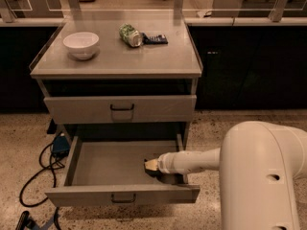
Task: Place rxbar chocolate into middle drawer
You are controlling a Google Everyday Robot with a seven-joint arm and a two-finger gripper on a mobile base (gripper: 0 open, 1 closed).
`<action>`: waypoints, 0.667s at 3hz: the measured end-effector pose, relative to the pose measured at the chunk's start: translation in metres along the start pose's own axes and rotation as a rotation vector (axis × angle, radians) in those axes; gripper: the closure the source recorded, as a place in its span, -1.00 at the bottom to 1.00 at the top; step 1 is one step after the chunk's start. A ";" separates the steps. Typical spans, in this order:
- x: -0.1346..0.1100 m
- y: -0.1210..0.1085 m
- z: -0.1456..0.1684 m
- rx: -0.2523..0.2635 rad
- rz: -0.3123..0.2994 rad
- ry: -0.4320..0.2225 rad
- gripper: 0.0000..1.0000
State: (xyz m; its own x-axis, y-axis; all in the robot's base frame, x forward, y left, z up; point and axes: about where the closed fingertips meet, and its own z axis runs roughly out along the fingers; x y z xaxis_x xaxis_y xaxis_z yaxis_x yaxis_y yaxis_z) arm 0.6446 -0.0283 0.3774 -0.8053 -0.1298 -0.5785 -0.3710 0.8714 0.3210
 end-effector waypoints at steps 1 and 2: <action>0.000 0.000 0.000 0.000 0.000 0.000 -0.76; 0.000 0.000 0.000 0.000 0.000 0.000 -1.00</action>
Offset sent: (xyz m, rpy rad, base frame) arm 0.0000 0.0000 0.0000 0.0000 0.0000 0.0000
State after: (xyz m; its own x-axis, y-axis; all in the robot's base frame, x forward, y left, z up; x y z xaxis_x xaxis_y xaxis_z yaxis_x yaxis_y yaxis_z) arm 0.6446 -0.0282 0.3774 -0.8053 -0.1299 -0.5784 -0.3711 0.8713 0.3211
